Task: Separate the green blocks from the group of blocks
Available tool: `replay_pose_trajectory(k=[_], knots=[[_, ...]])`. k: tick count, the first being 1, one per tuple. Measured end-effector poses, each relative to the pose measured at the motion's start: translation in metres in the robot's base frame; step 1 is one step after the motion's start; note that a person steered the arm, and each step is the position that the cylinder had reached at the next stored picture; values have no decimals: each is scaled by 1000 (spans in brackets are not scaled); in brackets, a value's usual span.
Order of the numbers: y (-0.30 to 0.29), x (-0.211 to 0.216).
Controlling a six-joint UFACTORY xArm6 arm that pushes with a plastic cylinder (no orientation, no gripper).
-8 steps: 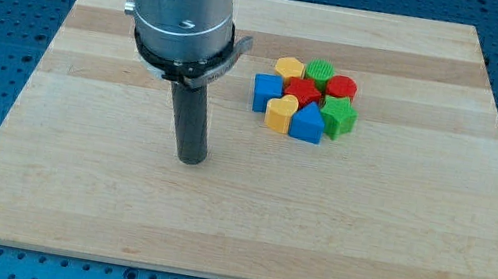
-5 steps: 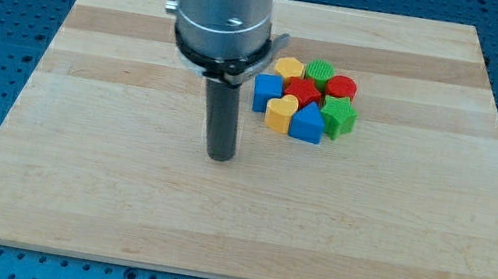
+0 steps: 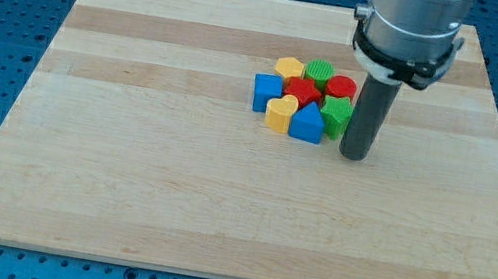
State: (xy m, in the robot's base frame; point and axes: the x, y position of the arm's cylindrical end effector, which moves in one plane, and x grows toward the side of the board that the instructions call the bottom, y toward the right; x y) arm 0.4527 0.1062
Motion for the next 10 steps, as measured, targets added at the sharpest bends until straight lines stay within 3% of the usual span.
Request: replay_pose_trajectory(k=[4,7,8,10], knots=[[-9,-47],[-22,-35],[-49,-41],[-60,-85]])
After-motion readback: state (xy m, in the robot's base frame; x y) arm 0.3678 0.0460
